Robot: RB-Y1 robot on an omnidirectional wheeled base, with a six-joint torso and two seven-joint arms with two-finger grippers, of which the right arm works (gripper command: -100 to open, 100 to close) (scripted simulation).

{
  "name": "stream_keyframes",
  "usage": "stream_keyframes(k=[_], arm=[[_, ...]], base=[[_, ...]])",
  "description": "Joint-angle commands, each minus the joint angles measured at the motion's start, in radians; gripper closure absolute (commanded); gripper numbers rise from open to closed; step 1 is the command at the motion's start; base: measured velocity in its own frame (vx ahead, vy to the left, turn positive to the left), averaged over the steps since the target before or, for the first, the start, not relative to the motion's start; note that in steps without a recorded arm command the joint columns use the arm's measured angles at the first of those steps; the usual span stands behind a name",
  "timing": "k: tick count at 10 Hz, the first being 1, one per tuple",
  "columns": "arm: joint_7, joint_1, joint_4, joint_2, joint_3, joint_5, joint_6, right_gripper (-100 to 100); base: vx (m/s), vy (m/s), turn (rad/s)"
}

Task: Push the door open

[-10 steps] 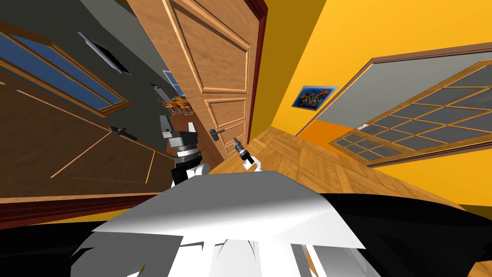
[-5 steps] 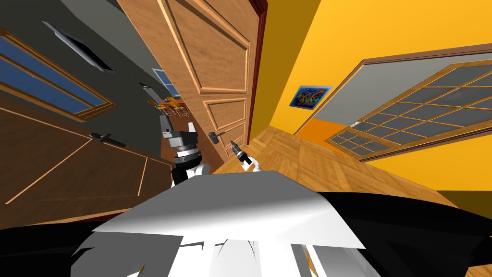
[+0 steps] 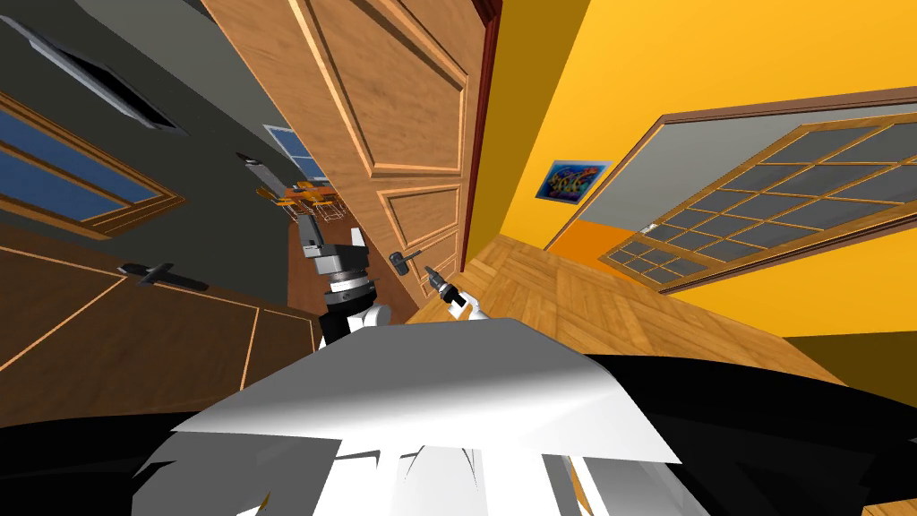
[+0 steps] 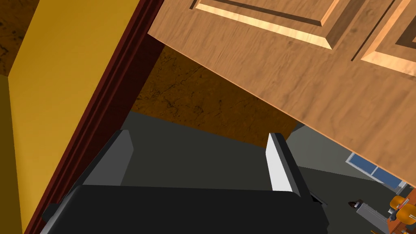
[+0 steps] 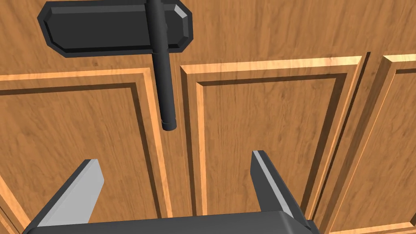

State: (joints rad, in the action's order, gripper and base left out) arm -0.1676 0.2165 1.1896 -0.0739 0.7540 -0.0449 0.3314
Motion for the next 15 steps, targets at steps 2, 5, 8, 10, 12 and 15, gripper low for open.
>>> stream_keyframes(k=[2, 5, 8, 10, 12, 15], arm=[[-0.009, 0.03, -0.048, 0.009, 0.028, 0.0, -0.004, -100], [-0.008, 0.039, -0.068, 0.008, 0.023, 0.001, -0.002, -100], [-0.004, 0.042, -0.08, 0.011, 0.014, 0.002, -0.001, -100], [0.0, 0.044, -0.093, 0.022, 0.005, 0.004, 0.001, -100], [0.003, 0.046, -0.104, 0.039, -0.003, 0.005, 0.002, -100], [0.002, 0.045, -0.1, 0.033, -0.001, 0.004, 0.001, 100]], base=[[0.126, 0.141, -0.086], [0.102, 0.101, -0.006], [0.129, 0.159, 0.031], [0.177, 0.156, 0.041], [0.139, 0.162, 0.036], [0.013, 0.013, 0.003]])
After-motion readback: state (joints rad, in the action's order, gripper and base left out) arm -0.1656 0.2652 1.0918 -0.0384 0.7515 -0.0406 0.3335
